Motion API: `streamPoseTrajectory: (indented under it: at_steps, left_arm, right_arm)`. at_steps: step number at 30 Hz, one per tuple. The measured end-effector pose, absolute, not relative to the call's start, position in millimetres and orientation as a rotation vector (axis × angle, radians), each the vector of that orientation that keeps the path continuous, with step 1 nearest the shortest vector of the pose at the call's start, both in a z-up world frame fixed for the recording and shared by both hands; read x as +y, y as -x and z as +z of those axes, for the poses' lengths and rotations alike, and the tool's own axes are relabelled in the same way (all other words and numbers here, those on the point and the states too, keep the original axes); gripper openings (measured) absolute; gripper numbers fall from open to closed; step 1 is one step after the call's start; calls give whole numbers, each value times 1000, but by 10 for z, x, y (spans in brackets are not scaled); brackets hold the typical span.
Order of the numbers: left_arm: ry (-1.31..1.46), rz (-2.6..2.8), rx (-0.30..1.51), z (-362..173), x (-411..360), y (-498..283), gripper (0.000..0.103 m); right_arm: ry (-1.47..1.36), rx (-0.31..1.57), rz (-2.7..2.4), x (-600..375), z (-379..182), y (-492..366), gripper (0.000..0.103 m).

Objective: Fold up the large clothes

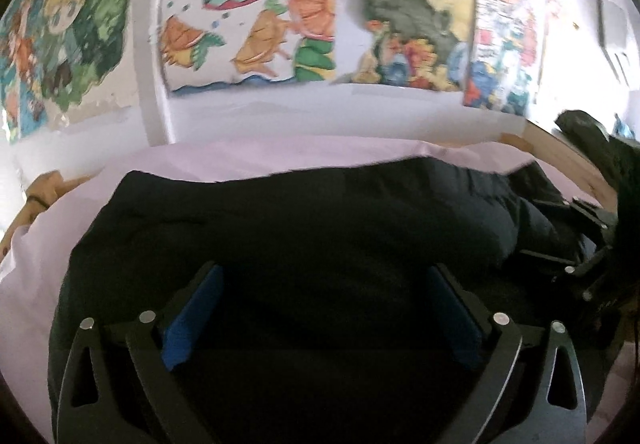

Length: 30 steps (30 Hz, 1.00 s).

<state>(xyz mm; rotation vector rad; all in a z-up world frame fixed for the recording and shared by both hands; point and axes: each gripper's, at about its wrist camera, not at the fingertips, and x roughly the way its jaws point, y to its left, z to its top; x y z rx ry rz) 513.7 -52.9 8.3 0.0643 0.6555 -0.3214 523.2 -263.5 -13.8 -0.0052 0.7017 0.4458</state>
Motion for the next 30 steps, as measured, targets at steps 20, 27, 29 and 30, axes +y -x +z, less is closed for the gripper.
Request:
streamPoseTrajectory:
  at_steps: [20,27,29,30]
  left_arm:
    - [-45,-279,846,-348,-359,-5732,102]
    - [-60,-284,807,-370,-396,-5675,102]
    - [-67,-284,795,-370,-422,-5651,102]
    - [-72,-282,791,-371,-437,-5644,102]
  right_arm:
    - [-55,915,433,-2639,-717,-5775,103]
    - [-91,864,435,-2706,-685,-5664,103]
    - [-104,847,439,-2735,-680,-5622,103]
    - [-108,844,440,-2746,-677,-5607,103]
